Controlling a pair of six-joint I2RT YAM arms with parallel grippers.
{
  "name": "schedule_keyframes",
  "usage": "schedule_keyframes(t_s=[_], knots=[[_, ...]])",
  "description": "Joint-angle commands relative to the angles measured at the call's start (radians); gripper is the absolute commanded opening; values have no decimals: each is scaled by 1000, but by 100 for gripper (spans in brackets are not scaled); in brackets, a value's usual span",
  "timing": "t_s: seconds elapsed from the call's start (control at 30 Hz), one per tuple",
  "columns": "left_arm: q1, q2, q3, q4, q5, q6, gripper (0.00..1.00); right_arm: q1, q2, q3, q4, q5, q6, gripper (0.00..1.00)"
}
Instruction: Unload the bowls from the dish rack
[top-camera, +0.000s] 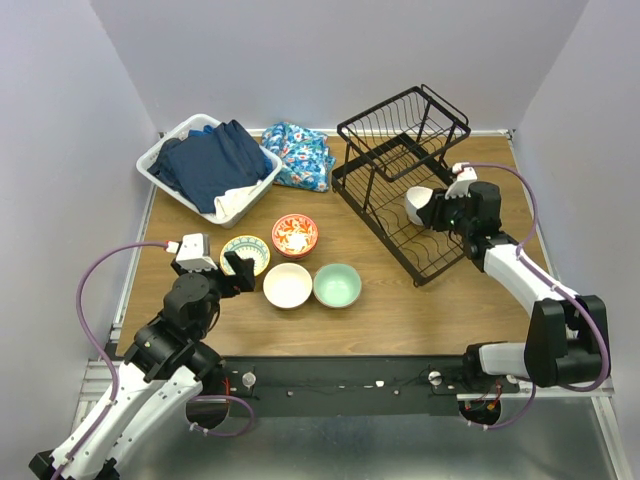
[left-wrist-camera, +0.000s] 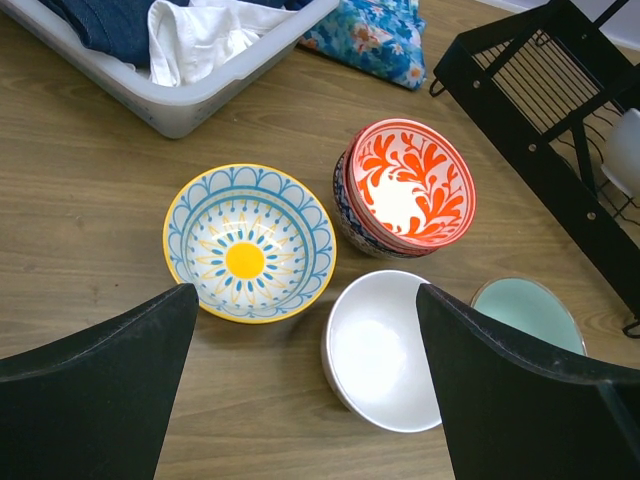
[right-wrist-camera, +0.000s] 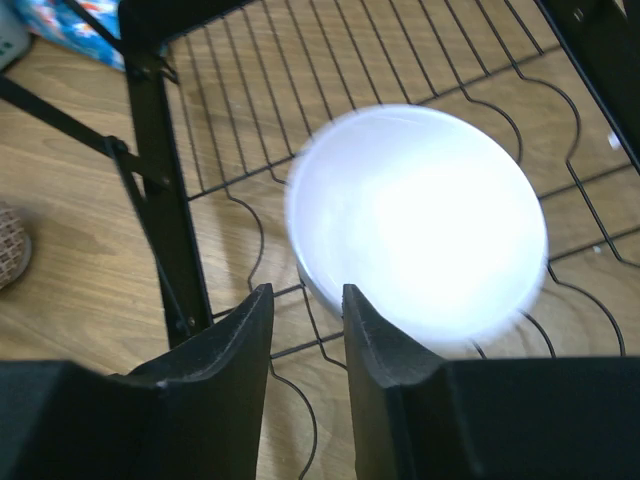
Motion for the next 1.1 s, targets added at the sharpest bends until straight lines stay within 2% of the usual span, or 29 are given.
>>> schedule_keyframes(t_s=[0.0, 0.17, 0.33, 0.47, 0.63, 0.93, 1.03, 1.07], knots=[[4, 4, -9, 22, 19, 14, 99, 4, -27, 17, -85, 124, 38, 46], [4, 2, -9, 22, 17, 15, 99, 3, -5, 45, -127, 192, 64, 55], [2, -1, -9, 22, 16, 15, 99, 3, 15, 82, -153, 224, 110, 56], [4, -9, -11, 20, 10, 14, 99, 3, 13, 111, -188, 342, 127, 59], [4, -15, -9, 19, 5, 11, 99, -19, 71, 171, -264, 419, 154, 59], [2, -21, -9, 12, -3, 5, 99, -59, 242, 225, -277, 332, 196, 58], [4, -24, -9, 9, -7, 3, 99, -59, 286, 235, -277, 325, 194, 55], [4, -24, -8, 6, -9, 3, 99, -60, 291, 238, -277, 322, 194, 51]])
